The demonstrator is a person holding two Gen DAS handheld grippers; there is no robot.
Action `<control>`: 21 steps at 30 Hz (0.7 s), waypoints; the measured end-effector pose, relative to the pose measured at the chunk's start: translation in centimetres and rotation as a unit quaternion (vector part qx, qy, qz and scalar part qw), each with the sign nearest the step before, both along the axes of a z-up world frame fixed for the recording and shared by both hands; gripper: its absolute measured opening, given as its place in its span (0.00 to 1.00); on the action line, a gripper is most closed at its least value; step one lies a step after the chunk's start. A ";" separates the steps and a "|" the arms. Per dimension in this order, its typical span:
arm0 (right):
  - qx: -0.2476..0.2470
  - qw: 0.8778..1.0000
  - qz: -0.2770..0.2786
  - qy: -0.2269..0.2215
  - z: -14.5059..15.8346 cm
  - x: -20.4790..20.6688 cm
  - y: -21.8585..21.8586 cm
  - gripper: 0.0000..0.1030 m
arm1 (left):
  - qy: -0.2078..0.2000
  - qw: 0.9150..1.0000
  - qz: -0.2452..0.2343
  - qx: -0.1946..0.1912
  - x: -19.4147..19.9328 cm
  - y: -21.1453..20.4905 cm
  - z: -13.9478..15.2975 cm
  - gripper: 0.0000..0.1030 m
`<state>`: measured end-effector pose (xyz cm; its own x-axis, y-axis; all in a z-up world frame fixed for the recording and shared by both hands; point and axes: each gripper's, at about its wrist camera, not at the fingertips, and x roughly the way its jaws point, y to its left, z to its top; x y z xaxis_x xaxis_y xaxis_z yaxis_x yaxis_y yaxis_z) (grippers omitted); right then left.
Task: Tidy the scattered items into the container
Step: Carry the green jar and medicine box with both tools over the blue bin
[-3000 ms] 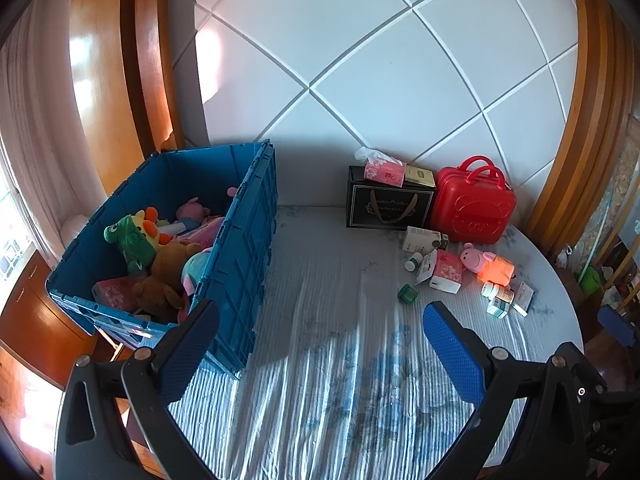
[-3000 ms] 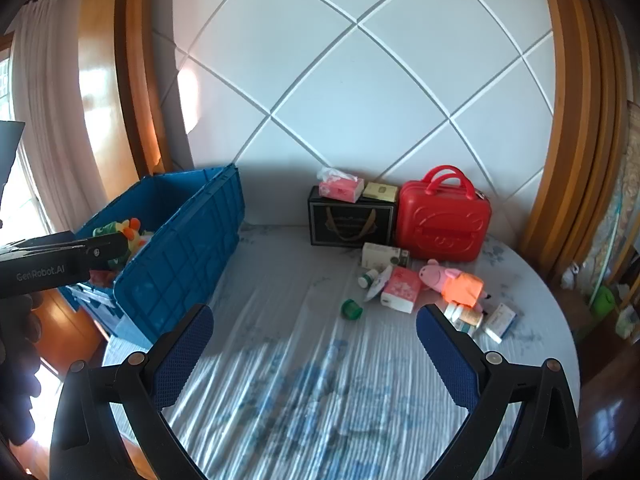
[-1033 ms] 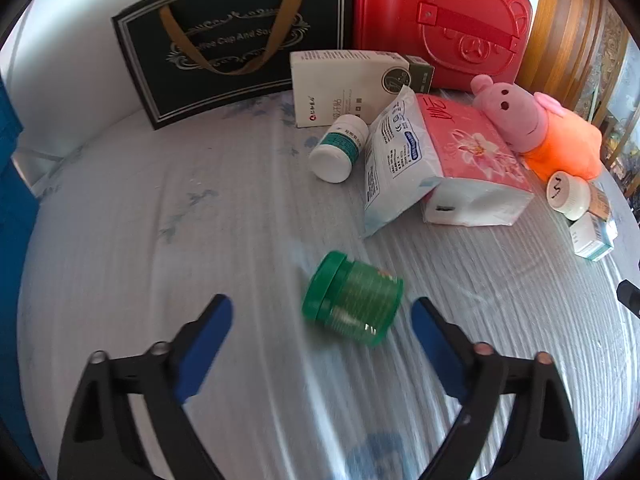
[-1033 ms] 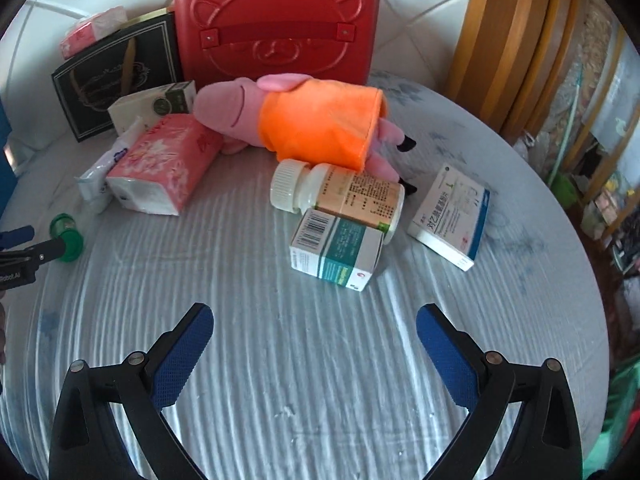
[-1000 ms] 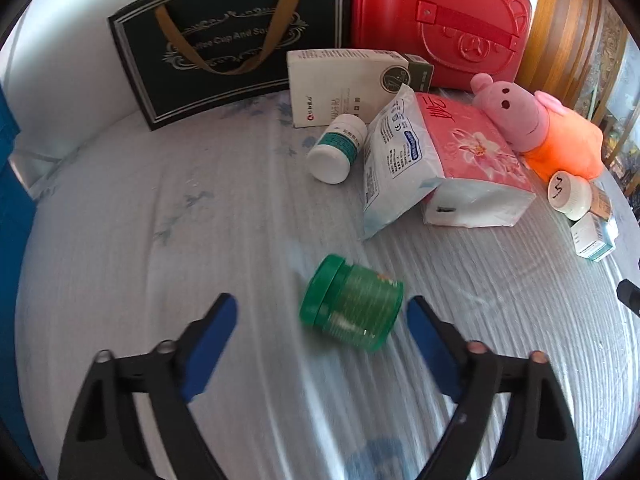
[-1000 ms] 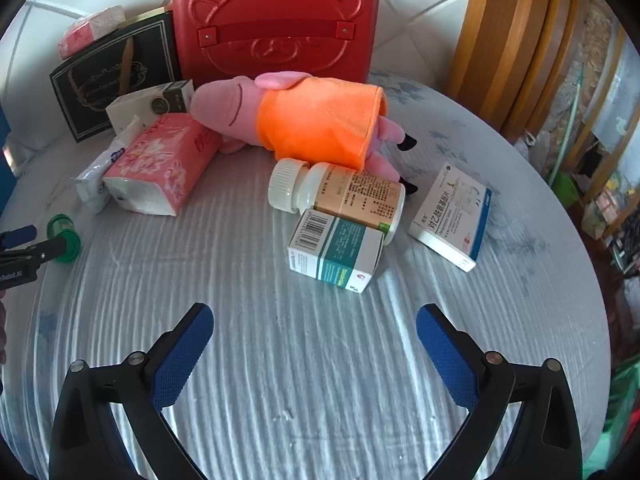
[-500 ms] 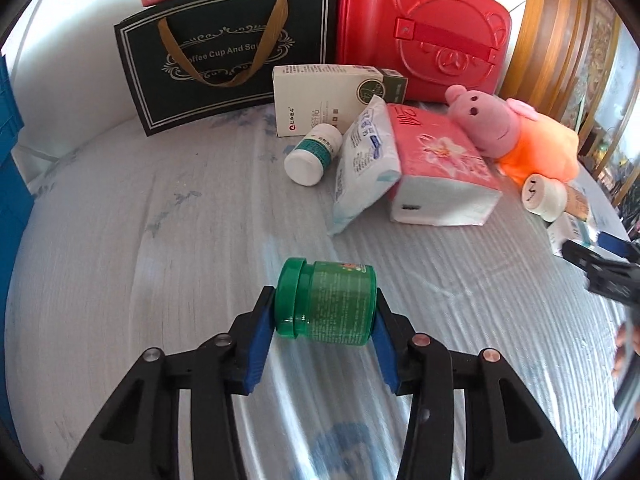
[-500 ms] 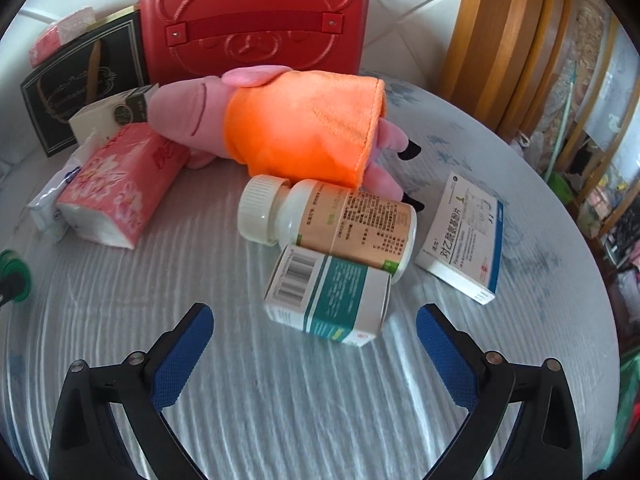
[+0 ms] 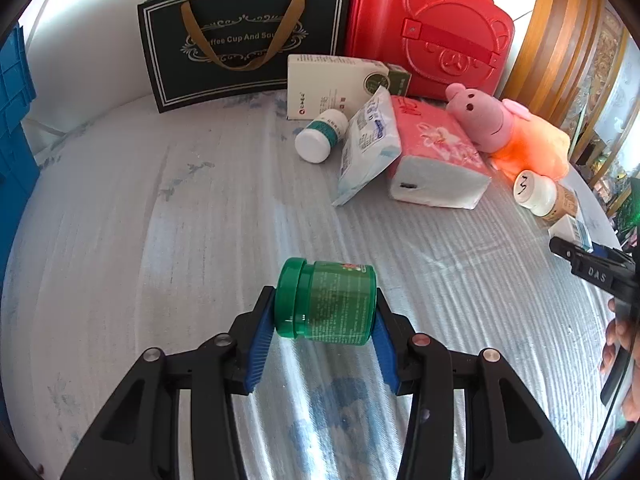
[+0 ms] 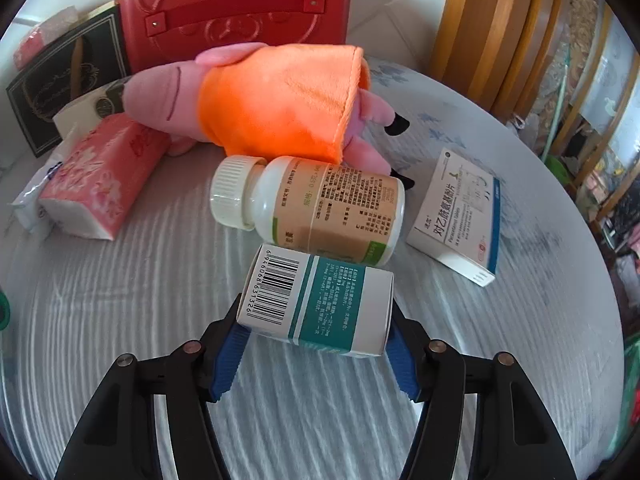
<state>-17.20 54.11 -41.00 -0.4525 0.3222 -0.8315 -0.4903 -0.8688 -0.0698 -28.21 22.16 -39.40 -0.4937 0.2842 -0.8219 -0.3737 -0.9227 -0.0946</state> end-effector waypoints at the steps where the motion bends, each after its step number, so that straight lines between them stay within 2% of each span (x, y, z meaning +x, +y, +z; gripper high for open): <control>1: -0.002 1.000 0.002 0.000 0.4 0.3 -0.3 0.60 | 0.001 1.000 -0.001 0.000 0.2 0.0 0.3 0.43; 12: -0.004 1.000 0.016 0.001 5.4 3.7 -4.2 0.60 | 0.018 0.999 0.020 0.021 3.6 -1.3 6.9 0.43; 15: -0.002 1.000 0.025 0.007 7.4 4.8 -6.0 0.60 | 0.019 0.999 0.028 0.019 4.9 -2.4 8.8 0.43; 21: -0.009 0.999 0.038 0.033 13.3 7.9 -9.5 0.60 | 0.014 0.999 0.043 0.030 7.4 -5.4 12.7 0.43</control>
<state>-9.31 44.66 -27.70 -0.5281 0.2699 -0.8052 -0.4263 -0.9043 -0.0235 -20.80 16.77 -26.66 -0.5408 0.2889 -0.7900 -0.2974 -0.9442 -0.1417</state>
